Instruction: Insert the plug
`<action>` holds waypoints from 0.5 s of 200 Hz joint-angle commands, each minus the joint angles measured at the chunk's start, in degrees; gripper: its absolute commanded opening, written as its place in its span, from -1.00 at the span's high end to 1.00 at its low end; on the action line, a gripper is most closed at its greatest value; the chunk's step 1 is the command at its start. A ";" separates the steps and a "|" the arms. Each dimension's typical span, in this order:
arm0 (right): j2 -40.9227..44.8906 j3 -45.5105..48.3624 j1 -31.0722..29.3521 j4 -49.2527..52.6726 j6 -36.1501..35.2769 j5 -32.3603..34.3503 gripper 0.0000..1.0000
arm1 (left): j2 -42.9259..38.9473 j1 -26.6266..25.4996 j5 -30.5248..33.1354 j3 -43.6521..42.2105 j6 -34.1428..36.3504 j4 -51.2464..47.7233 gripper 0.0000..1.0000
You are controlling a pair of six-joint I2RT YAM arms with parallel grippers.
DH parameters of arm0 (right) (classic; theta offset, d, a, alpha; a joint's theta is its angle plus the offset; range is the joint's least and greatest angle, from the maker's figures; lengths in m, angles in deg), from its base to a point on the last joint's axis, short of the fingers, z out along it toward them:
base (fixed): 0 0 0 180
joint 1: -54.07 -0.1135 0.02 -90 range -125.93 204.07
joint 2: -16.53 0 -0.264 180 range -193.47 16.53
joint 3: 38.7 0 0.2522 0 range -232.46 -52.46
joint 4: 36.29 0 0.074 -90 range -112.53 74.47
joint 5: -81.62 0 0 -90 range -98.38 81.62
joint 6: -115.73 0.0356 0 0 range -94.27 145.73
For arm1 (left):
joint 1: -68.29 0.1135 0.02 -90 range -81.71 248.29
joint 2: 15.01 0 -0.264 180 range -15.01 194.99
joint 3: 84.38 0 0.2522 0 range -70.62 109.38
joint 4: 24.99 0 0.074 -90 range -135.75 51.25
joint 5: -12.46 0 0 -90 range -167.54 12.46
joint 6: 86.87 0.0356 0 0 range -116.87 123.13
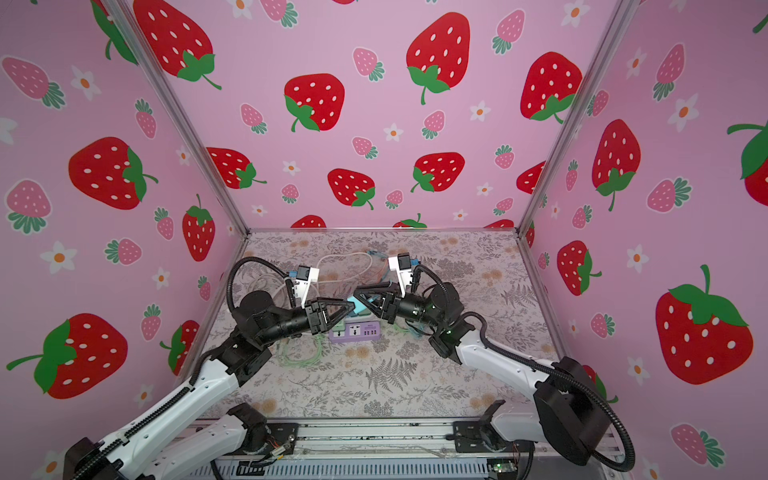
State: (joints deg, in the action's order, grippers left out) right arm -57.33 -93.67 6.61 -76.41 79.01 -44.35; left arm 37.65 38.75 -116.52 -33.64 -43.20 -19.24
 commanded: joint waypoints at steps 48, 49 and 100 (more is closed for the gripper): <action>-0.05 -1.66 -0.11 -2.75 2.01 -1.39 0.16 | -0.35 0.02 -2.24 1.54 -0.13 3.67 0.85; -0.05 -1.63 -0.10 -2.73 2.05 -1.48 0.14 | -0.40 0.06 -2.19 1.58 -0.10 3.60 0.85; 1.51 -0.95 -0.15 2.56 1.43 -4.50 -0.20 | -3.83 0.02 3.48 1.37 1.23 1.93 1.00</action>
State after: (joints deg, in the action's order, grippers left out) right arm -57.38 -93.71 6.85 -75.02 79.95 -46.16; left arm 35.57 38.77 -116.26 -33.62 -43.11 -17.97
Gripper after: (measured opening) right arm 0.577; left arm 0.312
